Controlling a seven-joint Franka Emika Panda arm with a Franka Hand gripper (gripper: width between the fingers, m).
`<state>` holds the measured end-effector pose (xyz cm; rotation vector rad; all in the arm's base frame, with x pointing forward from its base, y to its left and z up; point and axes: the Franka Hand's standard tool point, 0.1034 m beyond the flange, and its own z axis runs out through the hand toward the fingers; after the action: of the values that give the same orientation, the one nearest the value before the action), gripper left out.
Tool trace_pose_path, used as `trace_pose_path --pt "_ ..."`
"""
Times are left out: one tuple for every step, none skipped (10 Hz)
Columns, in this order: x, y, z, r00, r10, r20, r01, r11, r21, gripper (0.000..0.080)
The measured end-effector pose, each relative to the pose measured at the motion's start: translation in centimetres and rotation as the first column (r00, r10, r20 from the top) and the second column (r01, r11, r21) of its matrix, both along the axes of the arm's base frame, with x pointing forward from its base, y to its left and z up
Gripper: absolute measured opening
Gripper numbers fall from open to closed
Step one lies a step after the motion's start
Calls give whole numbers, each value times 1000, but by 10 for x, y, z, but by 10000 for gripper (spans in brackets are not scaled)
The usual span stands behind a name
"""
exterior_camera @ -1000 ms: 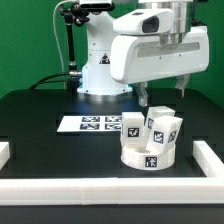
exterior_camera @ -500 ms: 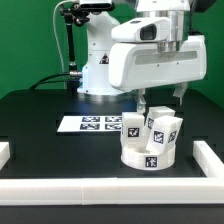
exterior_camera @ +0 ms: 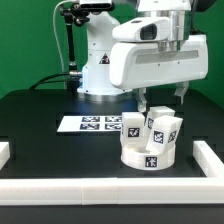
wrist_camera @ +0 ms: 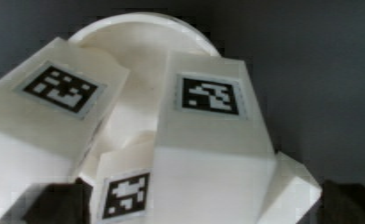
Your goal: Assemble stool
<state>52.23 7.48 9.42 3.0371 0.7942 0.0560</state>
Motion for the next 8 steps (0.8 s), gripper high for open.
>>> trace_pose_path --pt "0 0 0 1000 -1 1 1 1000 0 649" --pt "1 -3 0 1000 -3 4 3 1000 -1 649" --pt "1 -3 -1 1000 -4 3 4 1000 -1 649" --pt "1 -2 -1 1000 -17 0 17 1000 0 649" --pt "-4 1 -3 997 -70 -14 70 998 0 649" --pt "-7 4 -4 997 -70 -18 70 998 0 649" --pt "-8 6 -3 997 -72 -18 72 997 1 649" --pt "-8 6 -3 997 -73 -18 73 997 1 649"
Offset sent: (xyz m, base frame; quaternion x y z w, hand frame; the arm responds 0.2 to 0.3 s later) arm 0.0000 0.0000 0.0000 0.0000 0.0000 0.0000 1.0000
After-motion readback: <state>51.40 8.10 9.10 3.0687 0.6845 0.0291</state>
